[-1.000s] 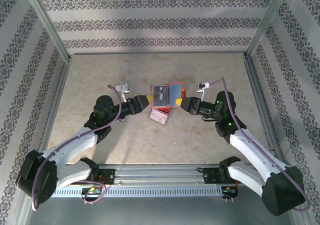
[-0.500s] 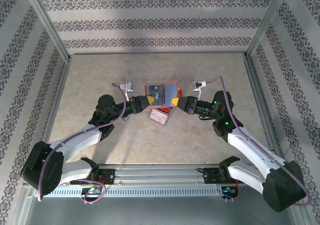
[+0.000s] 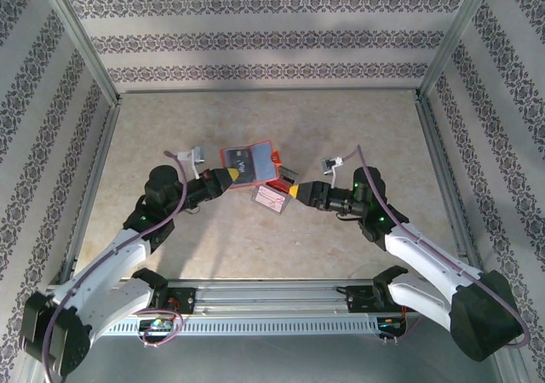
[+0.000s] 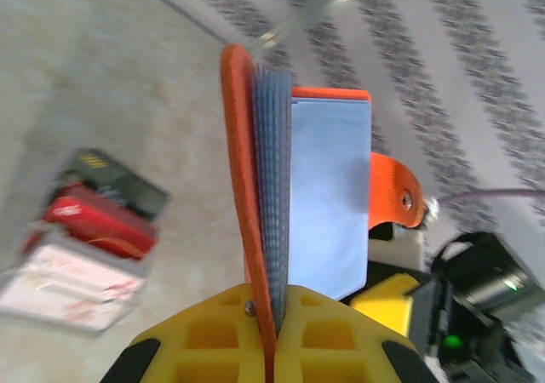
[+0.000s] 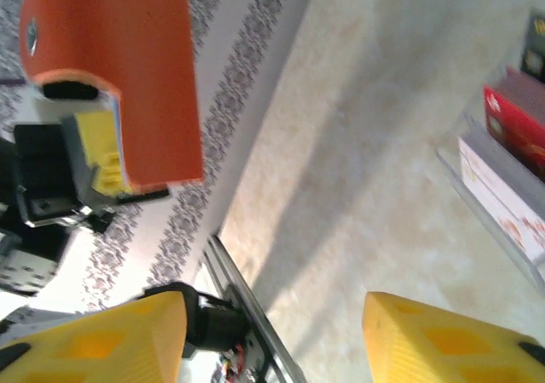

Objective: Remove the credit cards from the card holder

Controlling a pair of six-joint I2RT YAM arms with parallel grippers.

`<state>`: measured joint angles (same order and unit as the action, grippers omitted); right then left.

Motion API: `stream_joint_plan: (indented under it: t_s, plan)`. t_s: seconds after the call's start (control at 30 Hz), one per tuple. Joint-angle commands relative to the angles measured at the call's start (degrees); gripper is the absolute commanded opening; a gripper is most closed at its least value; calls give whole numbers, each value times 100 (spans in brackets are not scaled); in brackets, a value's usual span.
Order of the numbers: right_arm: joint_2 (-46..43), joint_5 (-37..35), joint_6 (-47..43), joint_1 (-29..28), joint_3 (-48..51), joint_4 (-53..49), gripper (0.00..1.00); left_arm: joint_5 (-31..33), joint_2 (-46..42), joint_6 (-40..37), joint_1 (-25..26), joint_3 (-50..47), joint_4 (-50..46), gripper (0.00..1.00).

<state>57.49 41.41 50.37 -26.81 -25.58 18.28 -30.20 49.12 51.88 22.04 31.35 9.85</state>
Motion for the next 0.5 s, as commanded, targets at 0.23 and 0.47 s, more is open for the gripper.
stream_joint_plan:
  t_s: [0.23, 0.47]
  plan:
    - [1891, -532, -196, -944, 139, 738, 64, 1150, -953, -1469, -334, 649, -3795, 0]
    - [3172, -500, -49, -961, -265, 1503, 64, 1323, -953, -1645, -355, 901, -4130, 0]
